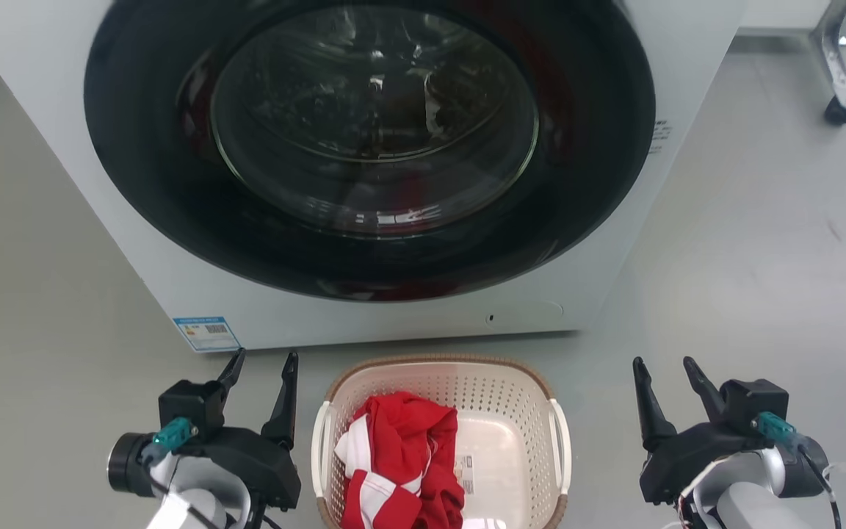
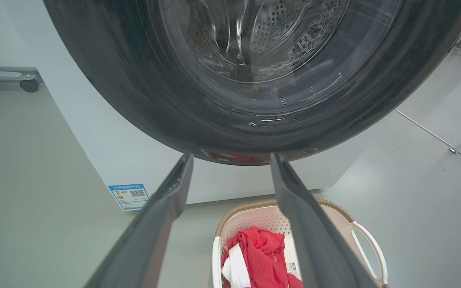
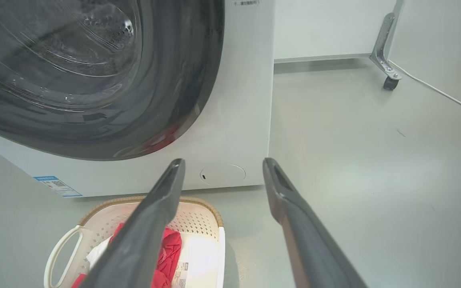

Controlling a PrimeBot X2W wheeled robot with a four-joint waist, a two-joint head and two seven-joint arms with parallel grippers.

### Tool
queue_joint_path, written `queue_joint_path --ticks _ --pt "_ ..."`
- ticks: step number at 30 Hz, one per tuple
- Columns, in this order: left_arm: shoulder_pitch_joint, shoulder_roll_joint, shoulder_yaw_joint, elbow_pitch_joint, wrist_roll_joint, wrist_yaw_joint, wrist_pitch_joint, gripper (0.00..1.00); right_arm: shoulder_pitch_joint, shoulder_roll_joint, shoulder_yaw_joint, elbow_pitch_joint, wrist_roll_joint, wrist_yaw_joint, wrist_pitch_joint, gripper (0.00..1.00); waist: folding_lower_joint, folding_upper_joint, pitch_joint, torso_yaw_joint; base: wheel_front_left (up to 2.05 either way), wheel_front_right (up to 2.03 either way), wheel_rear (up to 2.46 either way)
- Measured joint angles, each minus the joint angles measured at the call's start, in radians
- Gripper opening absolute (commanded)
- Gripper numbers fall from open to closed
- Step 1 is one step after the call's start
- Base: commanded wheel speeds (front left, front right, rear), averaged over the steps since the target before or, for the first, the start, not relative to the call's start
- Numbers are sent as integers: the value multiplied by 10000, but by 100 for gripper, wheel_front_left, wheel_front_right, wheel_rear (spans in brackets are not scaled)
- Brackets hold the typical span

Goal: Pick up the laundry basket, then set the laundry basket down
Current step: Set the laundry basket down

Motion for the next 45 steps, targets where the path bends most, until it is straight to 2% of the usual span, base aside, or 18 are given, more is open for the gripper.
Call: queue_joint_path --ticks 7,17,26,32,45 --pt "1359 182 209 -2080 483 539 0 100 1162 -205 -408 -1783 -564 -184 -2 100 0 0 -676 -4 0 0 0" --pt "3084 307 474 -4102 779 834 0 100 2796 -422 -980 -3682 -1317 -282 -2 100 1 0 -1329 -34 0 0 0" --pt "3995 305 552 -5072 1080 993 0 100 4114 -410 -1962 -4717 -1864 -286 -2 100 1 1 -1686 30 0 0 0" --pt "4363 314 755 -5390 1143 1007 0 100 4501 -144 -2414 -5196 -2293 -286 -2 100 3 1 -1675 63 0 0 0" --pt "4799 274 1099 -5624 1239 1089 105 100 4973 209 -2757 -5877 -2997 -286 -2 100 3 1 -1657 32 0 0 0"
